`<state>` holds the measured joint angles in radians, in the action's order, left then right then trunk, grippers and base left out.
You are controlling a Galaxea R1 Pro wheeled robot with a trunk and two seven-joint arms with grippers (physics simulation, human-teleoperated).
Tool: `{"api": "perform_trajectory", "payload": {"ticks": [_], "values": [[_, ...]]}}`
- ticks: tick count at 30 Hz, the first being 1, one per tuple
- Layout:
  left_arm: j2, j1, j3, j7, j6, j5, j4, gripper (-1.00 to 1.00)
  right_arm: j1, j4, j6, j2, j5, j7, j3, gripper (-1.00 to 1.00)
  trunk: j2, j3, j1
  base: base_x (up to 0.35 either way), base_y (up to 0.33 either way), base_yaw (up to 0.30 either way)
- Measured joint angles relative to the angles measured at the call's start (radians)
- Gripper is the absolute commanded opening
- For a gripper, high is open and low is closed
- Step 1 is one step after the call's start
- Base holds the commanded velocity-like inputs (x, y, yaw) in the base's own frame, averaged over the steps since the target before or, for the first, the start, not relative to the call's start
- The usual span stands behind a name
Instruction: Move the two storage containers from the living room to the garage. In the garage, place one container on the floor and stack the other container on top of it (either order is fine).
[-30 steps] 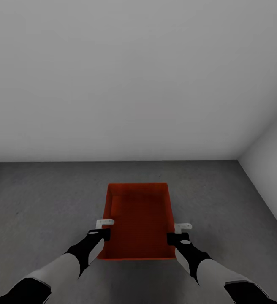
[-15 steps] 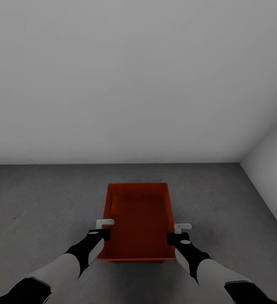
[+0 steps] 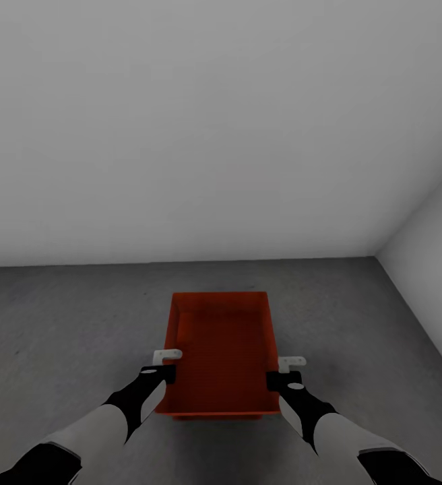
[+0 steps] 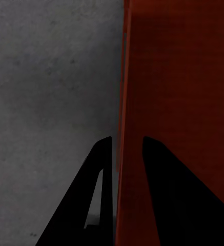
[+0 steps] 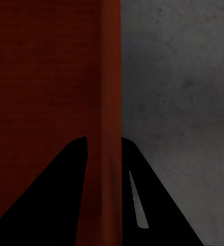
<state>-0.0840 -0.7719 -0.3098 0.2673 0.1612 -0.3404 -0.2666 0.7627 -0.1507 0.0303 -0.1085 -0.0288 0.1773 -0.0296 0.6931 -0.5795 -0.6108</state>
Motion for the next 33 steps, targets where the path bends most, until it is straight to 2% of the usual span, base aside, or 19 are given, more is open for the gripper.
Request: {"api": "perform_trajectory", "payload": {"ticks": [8,18,33], "values": [[0.0,0.0,0.001,-0.001,-0.001,0.0,0.001,-1.0,0.0,0.0,0.0,0.0,0.0,0.002,-0.001,-1.0,0.0,0.0,0.0,0.002,0.006,-0.026],[-0.001,0.0,0.002,0.0,-0.004,0.0,0.004,-1.0,0.0,0.0,0.0,0.0,0.0,0.001,-0.002,-1.0,0.0,0.0,0.0,0.049,0.122,-0.001],[-0.001,0.0,0.002,0.0,-0.003,0.0,0.003,-1.0,0.0,0.0,0.0,0.0,0.0,0.001,-0.002,-1.0,0.0,0.0,0.0,0.002,0.007,0.0]]}}
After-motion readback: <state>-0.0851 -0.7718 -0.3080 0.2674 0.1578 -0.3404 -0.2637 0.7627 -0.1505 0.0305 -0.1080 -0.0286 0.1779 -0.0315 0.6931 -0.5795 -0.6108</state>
